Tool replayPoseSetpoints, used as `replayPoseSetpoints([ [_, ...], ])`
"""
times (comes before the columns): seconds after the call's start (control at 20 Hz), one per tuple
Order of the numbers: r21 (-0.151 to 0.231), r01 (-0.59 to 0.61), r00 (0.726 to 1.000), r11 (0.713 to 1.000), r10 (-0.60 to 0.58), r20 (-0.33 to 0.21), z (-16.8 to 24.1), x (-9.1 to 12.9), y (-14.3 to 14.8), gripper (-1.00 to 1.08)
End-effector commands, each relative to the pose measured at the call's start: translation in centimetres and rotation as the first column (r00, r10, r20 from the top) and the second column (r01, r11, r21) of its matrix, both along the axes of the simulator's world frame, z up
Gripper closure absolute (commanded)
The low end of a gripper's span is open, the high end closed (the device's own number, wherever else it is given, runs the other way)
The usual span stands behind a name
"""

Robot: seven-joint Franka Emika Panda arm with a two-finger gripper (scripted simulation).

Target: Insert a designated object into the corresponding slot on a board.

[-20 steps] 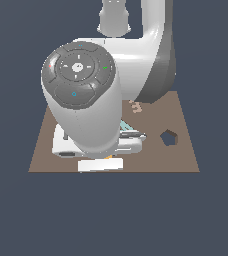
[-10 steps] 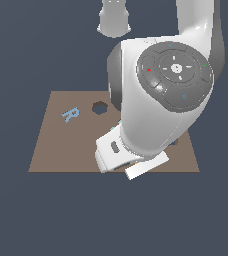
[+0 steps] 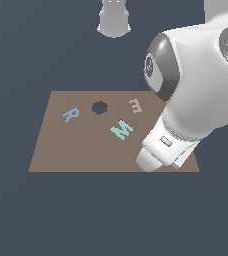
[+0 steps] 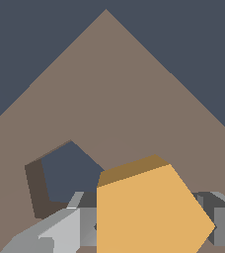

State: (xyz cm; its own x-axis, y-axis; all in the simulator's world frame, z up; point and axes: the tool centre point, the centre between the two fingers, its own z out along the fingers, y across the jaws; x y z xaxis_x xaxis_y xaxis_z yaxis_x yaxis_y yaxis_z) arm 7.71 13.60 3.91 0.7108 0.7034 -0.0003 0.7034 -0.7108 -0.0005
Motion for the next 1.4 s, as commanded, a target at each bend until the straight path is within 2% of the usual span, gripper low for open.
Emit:
replayPoseSetpoints([
  [0.0,0.0,-0.074,0.997,0.997,0.074,0.0,0.1,-0.9,1.5,1.08],
  [0.35,0.0,-0.189,0.982,0.982,0.189,0.0,0.1,-2.7,3.7,1.08],
  [0.9,-0.001,-0.202,0.979,0.979,0.202,-0.001,-0.9,-3.0,3.9,1.08],
  [0.95,-0.001,-0.202,0.979,0.979,0.202,-0.001,-0.9,-3.0,3.9,-0.92],
  [1.35,-0.001,-0.202,0.979,0.979,0.202,-0.001,-0.9,-3.0,3.9,-0.92],
])
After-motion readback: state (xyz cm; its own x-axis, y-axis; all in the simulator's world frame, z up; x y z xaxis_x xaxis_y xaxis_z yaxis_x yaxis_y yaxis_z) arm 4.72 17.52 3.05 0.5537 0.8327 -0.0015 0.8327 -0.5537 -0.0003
